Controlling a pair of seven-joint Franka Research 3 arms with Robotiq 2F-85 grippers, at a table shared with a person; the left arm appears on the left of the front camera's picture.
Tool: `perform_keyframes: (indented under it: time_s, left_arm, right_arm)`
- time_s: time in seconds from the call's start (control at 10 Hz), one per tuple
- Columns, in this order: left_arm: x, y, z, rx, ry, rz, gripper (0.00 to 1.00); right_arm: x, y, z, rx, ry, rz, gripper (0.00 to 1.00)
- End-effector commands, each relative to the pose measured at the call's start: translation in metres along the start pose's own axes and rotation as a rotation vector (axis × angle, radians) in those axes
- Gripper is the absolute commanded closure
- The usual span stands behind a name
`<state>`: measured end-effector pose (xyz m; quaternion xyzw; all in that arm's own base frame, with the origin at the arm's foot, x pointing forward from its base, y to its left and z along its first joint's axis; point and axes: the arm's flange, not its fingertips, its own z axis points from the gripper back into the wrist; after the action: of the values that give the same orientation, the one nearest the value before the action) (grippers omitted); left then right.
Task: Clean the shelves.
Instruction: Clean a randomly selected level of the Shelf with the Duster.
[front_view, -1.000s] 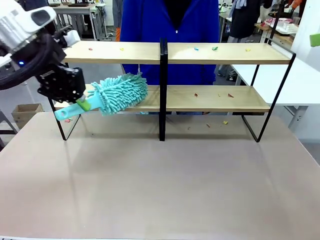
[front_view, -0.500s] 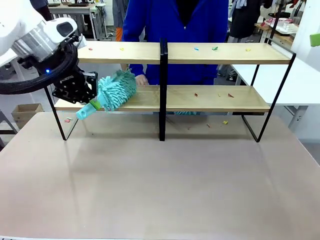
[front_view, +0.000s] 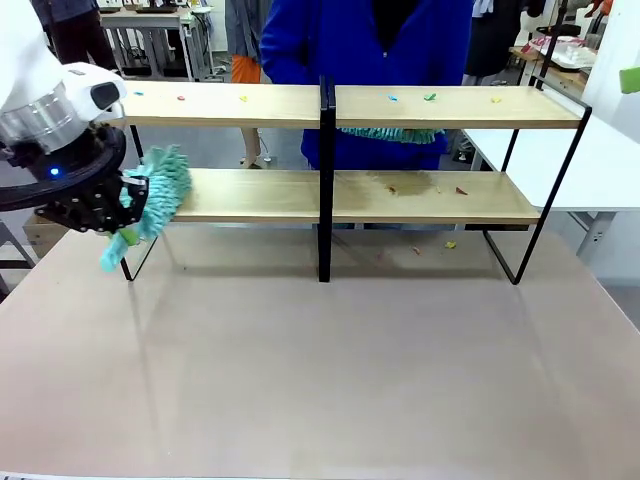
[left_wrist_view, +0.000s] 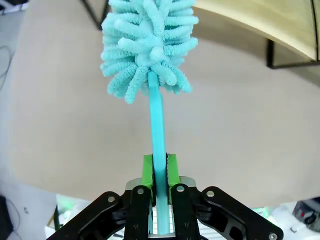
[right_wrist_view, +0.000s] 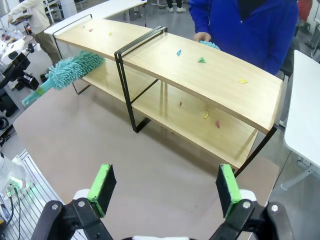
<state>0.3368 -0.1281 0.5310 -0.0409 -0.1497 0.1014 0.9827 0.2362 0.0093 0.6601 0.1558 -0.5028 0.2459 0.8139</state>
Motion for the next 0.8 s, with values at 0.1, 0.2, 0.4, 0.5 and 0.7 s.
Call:
perform_keyframes:
  time_s: [0.1,0.2,0.4,0.5,0.7]
  left_arm:
    - [-0.006,0.007,0.007,0.112,-0.113,0.218,0.88]
    - [-0.008,0.007,0.010,0.140,-0.138,0.198,0.88]
    - [-0.013,0.004,0.012,0.092,-0.169,0.157,0.88]
    - [-0.015,0.003,0.013,0.067,-0.175,0.136,0.88]
    - [-0.015,0.005,0.013,0.018,-0.126,0.068,0.88]
  right_arm:
    - [0.000,0.000,0.000,0.003,-0.001,-0.001,0.00]
    - [0.000,0.000,0.000,0.003,-0.001,-0.001,0.00]
    - [0.000,0.000,0.000,0.003,-0.001,-0.001,0.00]
    - [0.000,0.000,0.000,0.003,-0.001,-0.001,0.00]
    - [0.000,0.000,0.000,0.003,-0.001,-0.001,0.00]
